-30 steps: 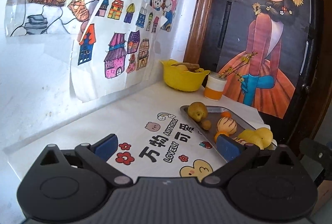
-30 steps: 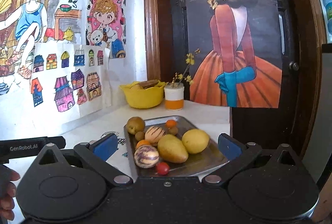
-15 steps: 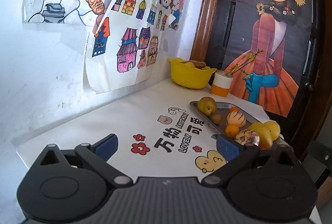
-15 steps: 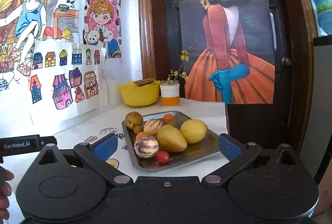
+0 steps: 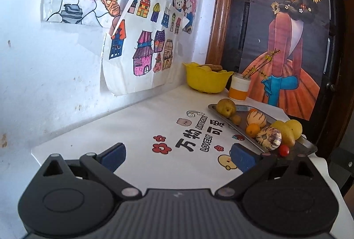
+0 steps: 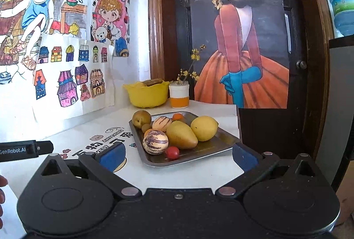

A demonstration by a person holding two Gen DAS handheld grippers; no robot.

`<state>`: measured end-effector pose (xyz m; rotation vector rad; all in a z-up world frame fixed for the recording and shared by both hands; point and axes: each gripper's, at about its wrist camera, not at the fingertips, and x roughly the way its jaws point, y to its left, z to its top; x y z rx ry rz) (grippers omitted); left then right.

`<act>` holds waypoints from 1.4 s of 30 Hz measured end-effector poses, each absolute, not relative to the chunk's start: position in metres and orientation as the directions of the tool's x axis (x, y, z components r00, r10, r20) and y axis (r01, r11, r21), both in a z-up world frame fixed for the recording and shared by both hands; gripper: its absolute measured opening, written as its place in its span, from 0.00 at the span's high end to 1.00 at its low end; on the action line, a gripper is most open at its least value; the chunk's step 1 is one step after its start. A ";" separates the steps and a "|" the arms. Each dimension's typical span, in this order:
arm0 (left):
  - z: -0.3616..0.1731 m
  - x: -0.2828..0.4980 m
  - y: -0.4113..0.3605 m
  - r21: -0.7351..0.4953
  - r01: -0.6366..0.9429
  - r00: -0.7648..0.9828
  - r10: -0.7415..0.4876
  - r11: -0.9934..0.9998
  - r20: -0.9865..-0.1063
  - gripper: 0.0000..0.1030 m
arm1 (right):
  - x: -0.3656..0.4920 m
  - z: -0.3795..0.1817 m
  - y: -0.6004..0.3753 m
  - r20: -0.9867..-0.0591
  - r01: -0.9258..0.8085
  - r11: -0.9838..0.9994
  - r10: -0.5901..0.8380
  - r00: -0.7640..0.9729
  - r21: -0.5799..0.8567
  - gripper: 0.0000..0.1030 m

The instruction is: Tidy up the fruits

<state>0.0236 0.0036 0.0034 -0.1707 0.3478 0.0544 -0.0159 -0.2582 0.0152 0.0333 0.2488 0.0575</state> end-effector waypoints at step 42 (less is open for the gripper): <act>-0.027 0.001 0.019 -0.144 -0.090 0.931 0.032 0.985 -0.363 0.00 | -0.029 -0.011 -0.239 -0.254 -0.120 0.993 0.114 0.960 -0.010 0.01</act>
